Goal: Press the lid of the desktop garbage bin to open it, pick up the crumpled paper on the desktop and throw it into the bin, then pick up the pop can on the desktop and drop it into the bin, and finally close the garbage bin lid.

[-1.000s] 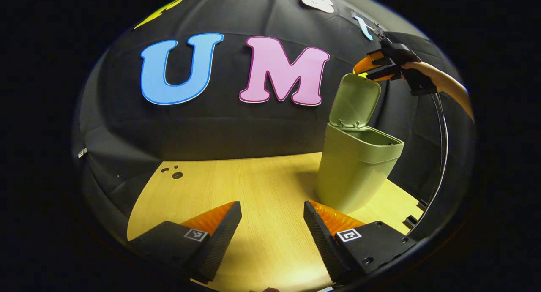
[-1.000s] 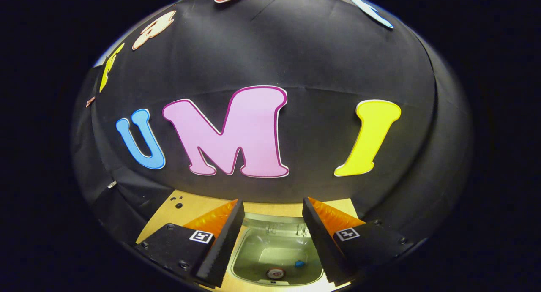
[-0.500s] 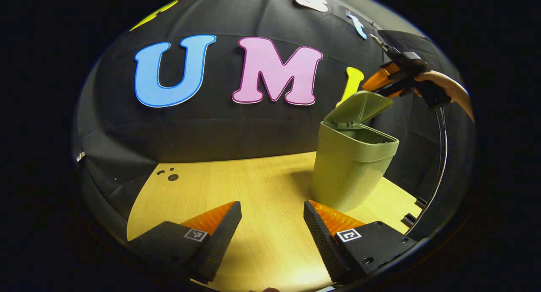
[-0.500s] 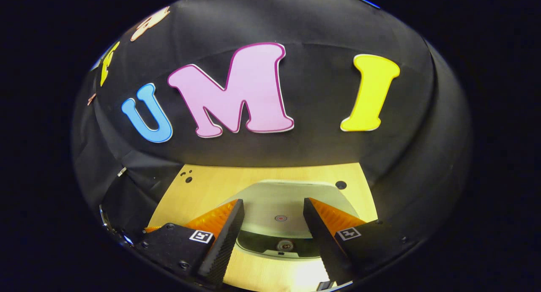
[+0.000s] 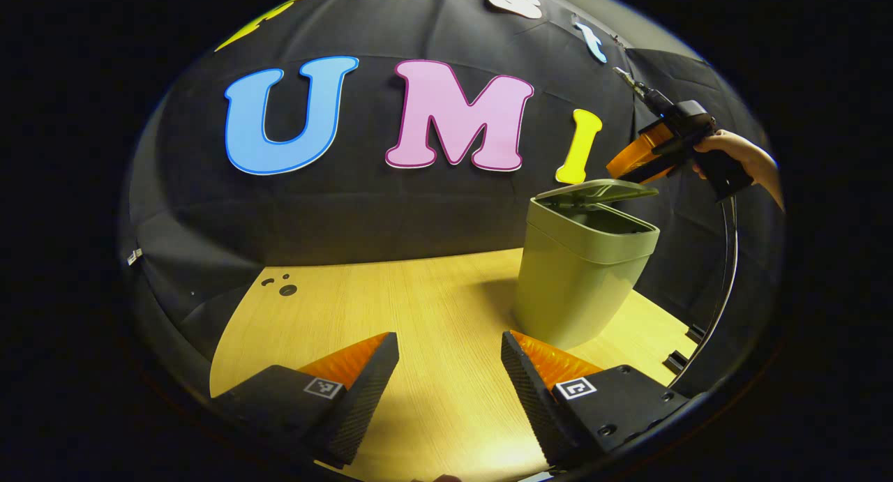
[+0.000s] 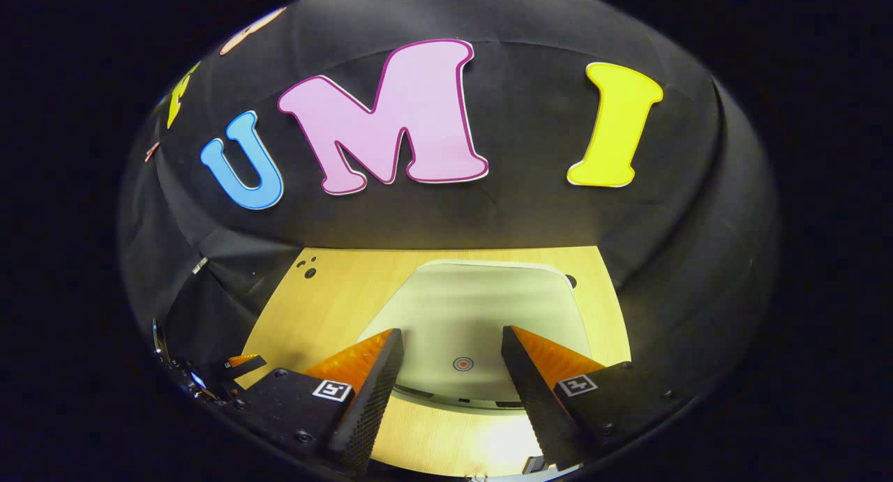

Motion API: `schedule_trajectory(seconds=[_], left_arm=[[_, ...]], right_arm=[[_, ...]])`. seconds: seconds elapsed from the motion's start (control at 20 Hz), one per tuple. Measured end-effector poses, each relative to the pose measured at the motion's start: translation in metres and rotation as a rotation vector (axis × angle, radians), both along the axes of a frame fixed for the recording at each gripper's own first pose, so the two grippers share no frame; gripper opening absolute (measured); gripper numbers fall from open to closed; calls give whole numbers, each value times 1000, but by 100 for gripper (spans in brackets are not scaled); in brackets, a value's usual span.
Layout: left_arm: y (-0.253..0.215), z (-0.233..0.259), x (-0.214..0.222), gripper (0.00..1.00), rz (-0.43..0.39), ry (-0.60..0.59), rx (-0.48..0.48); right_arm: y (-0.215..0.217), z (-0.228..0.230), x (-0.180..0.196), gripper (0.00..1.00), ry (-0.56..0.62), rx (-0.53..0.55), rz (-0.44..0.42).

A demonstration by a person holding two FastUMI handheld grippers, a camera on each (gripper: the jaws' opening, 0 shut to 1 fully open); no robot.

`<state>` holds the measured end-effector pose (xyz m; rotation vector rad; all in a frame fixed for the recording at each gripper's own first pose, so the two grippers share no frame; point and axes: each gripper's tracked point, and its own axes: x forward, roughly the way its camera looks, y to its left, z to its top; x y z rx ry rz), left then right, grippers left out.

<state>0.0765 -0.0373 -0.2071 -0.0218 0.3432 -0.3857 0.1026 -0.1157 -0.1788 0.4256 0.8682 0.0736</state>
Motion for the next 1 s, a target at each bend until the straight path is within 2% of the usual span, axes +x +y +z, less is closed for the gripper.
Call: schedule_trajectory(seconds=[0.45,0.75,0.9,1.0], left_arm=[[3,-3,1,95,5,10,1],[1,-3,3,95,3,15,-4],[0,-4,4,95,-1,15,-5],[-2,-3,4,95,-3,16,-5]], right_arm=[[12,-34,-12,91,129,-29,99],[15,-47,-10,91,207,-7,150],[16,-50,-14,91,274,20,180],[15,-54,-24,91,343,1,234]])
